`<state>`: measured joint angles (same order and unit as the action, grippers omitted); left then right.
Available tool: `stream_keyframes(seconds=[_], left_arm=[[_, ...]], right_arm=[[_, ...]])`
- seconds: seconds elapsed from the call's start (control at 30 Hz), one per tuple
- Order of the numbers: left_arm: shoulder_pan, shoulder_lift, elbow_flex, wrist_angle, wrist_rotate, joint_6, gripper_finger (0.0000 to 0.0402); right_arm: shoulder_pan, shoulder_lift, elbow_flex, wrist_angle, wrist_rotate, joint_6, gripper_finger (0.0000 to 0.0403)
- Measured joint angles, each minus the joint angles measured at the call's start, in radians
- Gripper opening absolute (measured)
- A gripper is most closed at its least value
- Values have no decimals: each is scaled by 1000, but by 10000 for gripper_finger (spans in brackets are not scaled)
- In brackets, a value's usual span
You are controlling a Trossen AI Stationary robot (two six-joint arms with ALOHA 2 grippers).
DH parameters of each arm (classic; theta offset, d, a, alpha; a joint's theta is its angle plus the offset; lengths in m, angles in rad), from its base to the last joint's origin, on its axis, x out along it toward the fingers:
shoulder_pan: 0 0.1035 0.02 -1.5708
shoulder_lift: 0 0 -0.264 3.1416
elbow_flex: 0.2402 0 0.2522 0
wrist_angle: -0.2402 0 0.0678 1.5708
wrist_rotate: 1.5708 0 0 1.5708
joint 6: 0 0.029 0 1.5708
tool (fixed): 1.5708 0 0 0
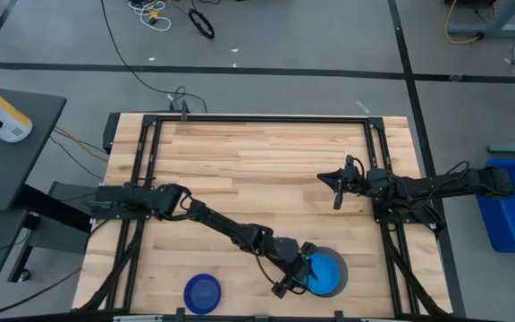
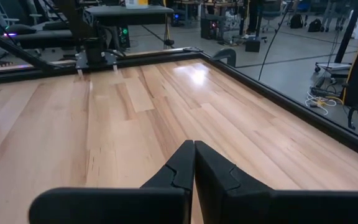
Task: Nest bowls inside each other
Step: Stack the dark blue bowl on the blue bowl
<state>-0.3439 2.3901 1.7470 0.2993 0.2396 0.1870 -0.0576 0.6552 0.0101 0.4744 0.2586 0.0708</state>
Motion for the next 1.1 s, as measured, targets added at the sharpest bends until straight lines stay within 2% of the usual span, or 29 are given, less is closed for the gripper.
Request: stream_keyframes(seconds=[0.13,0.27,0.37,0.5,0.6,0.73,0.83,0.97,1.1], left_arm=[[0,-7,-1,1,27,8,229],[-8,-42,-1,-62,28,46,251],[-24,-101,0,-234,-54,92,251],[-62,-182,0,-546,-193,117,241],[-115,-236,-8,-770,-330,101,236],[-205,-326,-69,-954,-541,30,234],[-269,-422,-124,-1043,-651,-65,234],[-353,-570,-233,-1115,-723,-233,234],[-435,-709,-388,-1093,-753,-396,233]], right_arm=[[0,0,0,0,0,0,19],[0,0,0,0,0,0,18],[0,0,0,0,0,0,19],[0,0,0,0,0,0,19],[0,0,0,0,0,0,19],[0,0,0,0,0,0,19],[0,0,0,0,0,0,18],[0,0,0,0,0,0,19],[0,0,0,-1,0,0,19]])
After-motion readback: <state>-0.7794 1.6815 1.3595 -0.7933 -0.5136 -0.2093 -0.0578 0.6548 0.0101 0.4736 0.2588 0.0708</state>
